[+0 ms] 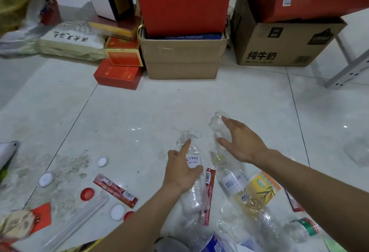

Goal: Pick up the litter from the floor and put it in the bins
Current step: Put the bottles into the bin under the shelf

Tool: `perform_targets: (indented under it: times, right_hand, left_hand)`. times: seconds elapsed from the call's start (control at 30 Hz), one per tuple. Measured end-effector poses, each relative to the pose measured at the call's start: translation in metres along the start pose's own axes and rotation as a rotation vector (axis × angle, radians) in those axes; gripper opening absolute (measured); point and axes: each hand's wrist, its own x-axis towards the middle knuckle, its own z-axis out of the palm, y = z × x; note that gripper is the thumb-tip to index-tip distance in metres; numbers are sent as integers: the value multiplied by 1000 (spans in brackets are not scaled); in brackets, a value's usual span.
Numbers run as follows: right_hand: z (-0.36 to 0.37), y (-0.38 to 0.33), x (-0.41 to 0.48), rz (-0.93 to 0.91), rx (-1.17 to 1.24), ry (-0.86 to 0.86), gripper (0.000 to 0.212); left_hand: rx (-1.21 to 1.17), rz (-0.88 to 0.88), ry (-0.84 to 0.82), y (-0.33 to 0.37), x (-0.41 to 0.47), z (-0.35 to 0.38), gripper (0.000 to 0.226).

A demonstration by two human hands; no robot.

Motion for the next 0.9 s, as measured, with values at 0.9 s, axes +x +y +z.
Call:
perform_targets:
  times: [0.9]
  right_hand:
    - [59,29,-85,138,130,-135,88]
  left_hand:
    - [-2,69,27,4,-13,-8,81]
